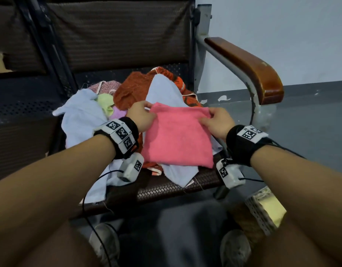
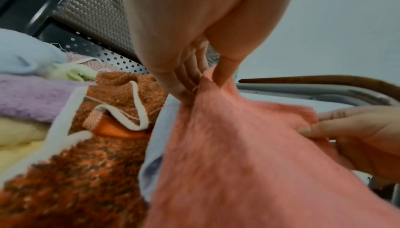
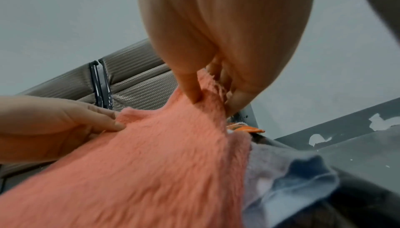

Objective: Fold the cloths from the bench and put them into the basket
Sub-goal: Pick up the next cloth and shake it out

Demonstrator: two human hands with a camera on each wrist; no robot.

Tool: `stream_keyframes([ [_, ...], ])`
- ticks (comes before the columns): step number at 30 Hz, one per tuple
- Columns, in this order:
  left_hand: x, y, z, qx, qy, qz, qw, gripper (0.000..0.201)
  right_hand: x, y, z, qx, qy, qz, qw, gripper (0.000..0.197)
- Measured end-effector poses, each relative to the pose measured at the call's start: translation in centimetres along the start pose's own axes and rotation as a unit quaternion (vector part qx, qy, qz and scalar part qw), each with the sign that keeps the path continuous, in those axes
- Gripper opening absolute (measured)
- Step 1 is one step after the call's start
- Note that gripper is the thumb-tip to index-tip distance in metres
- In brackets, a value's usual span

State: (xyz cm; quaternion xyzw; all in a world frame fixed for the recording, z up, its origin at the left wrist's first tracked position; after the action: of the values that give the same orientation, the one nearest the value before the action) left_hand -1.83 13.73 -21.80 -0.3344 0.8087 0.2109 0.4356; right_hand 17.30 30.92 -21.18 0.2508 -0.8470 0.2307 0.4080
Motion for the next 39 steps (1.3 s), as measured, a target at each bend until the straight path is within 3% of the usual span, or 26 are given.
stream_keyframes([
  [4,0.6,0.6,0.4,-0.057,0.037,0.010,0.998,0.023,-0.1,1.0,1.0,-0.035,-0.057,-0.040,0.997,0.021],
  [7,-0.5,-0.2,-0.3,-0.102,0.079,0.082,0.988,0.026,0.1,0.5,0.8,-0.059,-0.134,-0.081,0.986,0.034],
  [8,-1.0,-0.8,-0.4,-0.085,0.069,0.116,0.987,0.019,0.5,-0.1,0.6,-0.054,-0.154,-0.107,0.981,0.027],
  [10,-1.5,-2.2,-0.2,0.012,0.038,0.162,0.986,0.011,1.0,-1.7,0.8,0.012,-0.179,-0.166,0.970,0.008],
  [12,-1.3,-3.8,0.2,0.122,0.051,0.170,0.976,0.014,0.6,-3.5,1.4,0.114,-0.223,-0.193,0.949,0.014],
  [14,-0.4,-5.2,0.4,0.201,0.131,0.182,0.954,0.044,-0.4,-4.6,1.9,0.180,-0.290,-0.191,0.920,0.039],
  [16,0.3,-6.2,0.5,0.248,0.227,0.211,0.918,0.081,-1.1,-5.2,2.0,0.200,-0.328,-0.178,0.906,0.069],
  [18,0.7,-6.8,0.8,0.268,0.259,0.235,0.898,0.097,-1.2,-5.4,1.9,0.195,-0.348,-0.175,0.900,0.080],
  [19,0.8,-7.0,0.9,0.267,0.263,0.246,0.894,0.095,-1.2,-5.4,1.9,0.187,-0.366,-0.180,0.894,0.076],
  [21,0.8,-7.2,0.9,0.243,0.257,0.255,0.900,0.081,-1.0,-5.5,2.2,0.168,-0.382,-0.198,0.887,0.045],
  [23,0.5,-7.2,0.6,0.201,0.237,0.252,0.916,0.060,-0.6,-5.7,2.3,0.145,-0.363,-0.205,0.898,0.021],
  [26,0.0,-7.3,-0.5,0.132,0.209,0.230,0.941,0.033,0.0,-5.7,1.5,0.134,-0.325,-0.184,0.918,0.018],
  [29,-0.6,-7.2,-1.1,0.106,0.177,0.207,0.956,0.012,0.6,-5.8,0.6,0.139,-0.272,-0.172,0.937,0.016],
  [32,-1.0,-7.0,-1.3,0.086,0.124,0.185,0.971,0.022,1.1,-5.7,0.3,0.162,-0.200,-0.152,0.954,0.023],
  [36,-0.2,-6.0,-1.2,0.034,0.106,0.151,0.982,0.023,0.6,-5.1,0.4,0.237,-0.150,-0.068,0.957,0.038],
  [39,0.5,-5.2,-1.0,-0.013,0.153,0.101,0.983,0.032,-0.5,-4.1,0.6,0.209,-0.170,-0.051,0.962,0.034],
])
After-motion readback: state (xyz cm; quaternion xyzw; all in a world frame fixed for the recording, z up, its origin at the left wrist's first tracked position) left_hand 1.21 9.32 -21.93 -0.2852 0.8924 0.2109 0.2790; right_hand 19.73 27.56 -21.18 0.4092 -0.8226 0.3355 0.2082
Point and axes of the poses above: each hand's wrist, its own y-axis towards the middle knuckle, its own z-axis out of the palm, x = y × z, the point moved 2 cm from there along y, towards the middle knuckle, and after that the axes turned 9 degrees about z, right-handed, at the moved point
